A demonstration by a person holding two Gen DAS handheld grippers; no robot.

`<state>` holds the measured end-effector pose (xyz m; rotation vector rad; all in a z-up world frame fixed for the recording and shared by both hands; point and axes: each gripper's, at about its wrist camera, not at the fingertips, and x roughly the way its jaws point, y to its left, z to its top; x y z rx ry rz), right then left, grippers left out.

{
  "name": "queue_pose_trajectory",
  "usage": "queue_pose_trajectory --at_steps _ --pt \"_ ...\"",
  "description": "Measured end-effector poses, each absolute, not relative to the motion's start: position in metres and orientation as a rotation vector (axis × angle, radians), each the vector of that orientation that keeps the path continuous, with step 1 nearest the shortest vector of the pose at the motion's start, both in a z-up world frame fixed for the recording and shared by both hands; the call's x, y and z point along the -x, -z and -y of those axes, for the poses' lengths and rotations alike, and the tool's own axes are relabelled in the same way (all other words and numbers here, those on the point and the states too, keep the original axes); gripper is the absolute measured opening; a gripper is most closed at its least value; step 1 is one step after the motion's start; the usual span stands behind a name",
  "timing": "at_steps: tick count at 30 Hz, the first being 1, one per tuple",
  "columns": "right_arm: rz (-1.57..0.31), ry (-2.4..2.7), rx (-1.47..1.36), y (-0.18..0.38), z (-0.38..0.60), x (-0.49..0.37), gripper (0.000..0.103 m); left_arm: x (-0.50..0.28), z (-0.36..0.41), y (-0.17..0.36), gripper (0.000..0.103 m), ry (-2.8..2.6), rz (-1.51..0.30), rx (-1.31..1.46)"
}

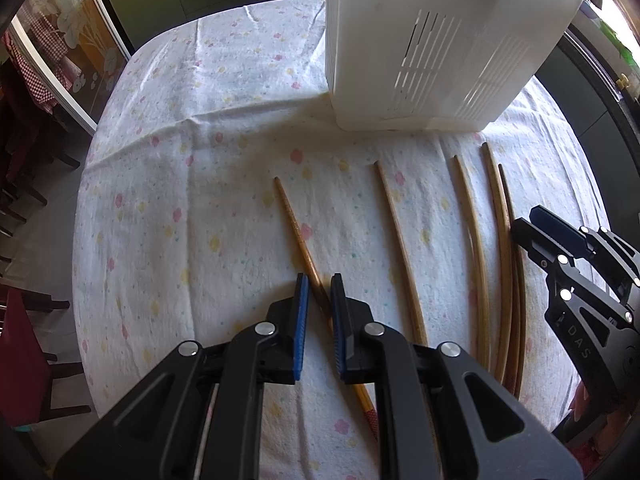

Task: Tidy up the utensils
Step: 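Close the right gripper on a pair of wooden chopsticks while the left gripper holds its chopstick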

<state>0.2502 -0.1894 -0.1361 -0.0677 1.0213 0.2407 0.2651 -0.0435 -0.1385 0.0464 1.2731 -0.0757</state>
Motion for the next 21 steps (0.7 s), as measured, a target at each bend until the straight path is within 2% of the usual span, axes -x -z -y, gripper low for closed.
queue_pose_trajectory --at_steps 13,16,17,21 --pt "-1.045 -0.248 0.074 0.139 0.188 -0.251 0.027 -0.265 0.044 0.138 0.012 0.075 -1.270 -0.050" --pt "-1.042 -0.258 0.088 0.139 0.185 -0.253 0.020 -0.265 0.044 0.138 0.012 0.076 -1.272 -0.050" --pt "-1.046 -0.270 0.081 0.139 0.185 -0.254 0.014 -0.265 0.045 0.138 0.012 0.077 -1.272 -0.050" --pt "-1.069 -0.316 -0.011 0.139 0.195 -0.259 0.008 -0.265 0.044 0.138 0.012 0.078 -1.269 -0.049"
